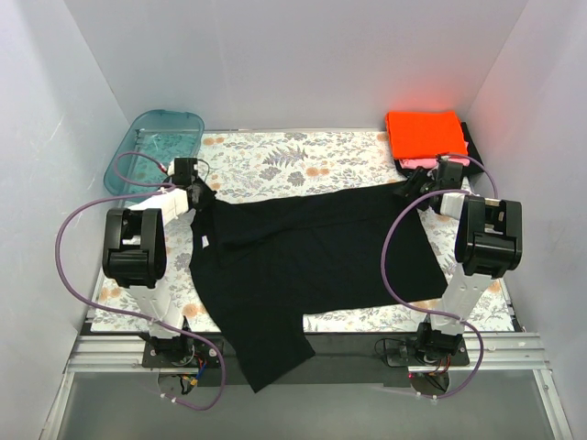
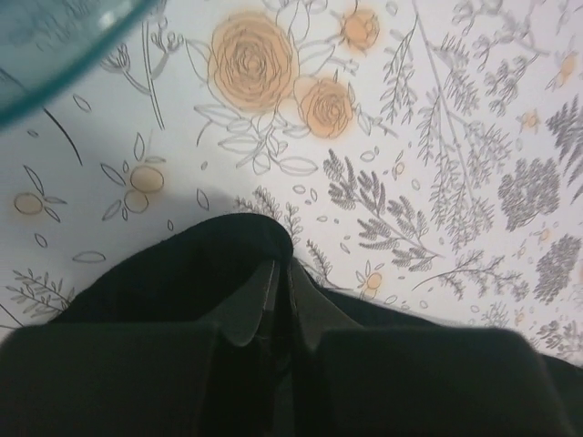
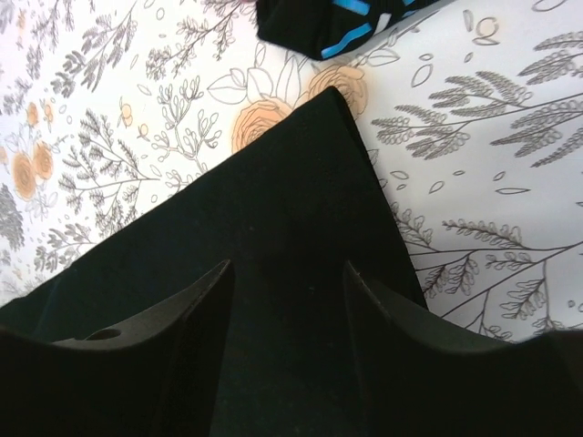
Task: Fold and stack the t-shirts
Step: Fold the tshirt
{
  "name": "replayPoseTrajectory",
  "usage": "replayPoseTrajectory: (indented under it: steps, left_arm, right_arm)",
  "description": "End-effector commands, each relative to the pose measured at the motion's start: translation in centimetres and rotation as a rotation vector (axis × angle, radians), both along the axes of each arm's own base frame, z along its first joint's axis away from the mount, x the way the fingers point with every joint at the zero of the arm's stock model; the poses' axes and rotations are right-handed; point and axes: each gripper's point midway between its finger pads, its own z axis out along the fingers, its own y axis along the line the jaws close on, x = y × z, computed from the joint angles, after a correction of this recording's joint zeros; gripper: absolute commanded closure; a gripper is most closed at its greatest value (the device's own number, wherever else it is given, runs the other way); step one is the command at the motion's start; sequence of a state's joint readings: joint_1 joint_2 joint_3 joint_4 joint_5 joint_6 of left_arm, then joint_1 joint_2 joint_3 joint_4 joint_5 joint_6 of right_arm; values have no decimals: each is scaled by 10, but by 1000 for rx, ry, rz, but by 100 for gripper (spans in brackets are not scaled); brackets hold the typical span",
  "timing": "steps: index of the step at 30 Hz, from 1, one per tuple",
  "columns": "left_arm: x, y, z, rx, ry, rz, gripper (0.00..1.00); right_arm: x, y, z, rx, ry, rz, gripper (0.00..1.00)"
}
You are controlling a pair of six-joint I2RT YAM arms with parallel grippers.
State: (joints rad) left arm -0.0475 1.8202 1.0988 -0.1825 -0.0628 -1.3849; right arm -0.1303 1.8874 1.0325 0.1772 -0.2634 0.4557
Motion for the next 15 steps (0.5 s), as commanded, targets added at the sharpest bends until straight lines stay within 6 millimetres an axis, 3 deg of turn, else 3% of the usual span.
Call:
replayPoseTrajectory:
  steps: [1,3,6,11,15]
  left_arm:
    - [24,18,48,-13,-173,52,100]
    - [28,26,62,-45,-235,74,100]
    - [20,38,60,-72,-255,121,100]
    - [2,47,28,-115,-207,163,100]
    - [4,43,15,-125,-185,129,98]
  right_arm:
    - [-19,-23,-37,8,113,-92,41]
    - [-23,-27,-40,15,126,-109,41]
    - [-30,-34,-43,23,141,-141,41]
    - [-33,-37,-43,28,144,-151,41]
    - [-32,-37,-42,34,142,-150,41]
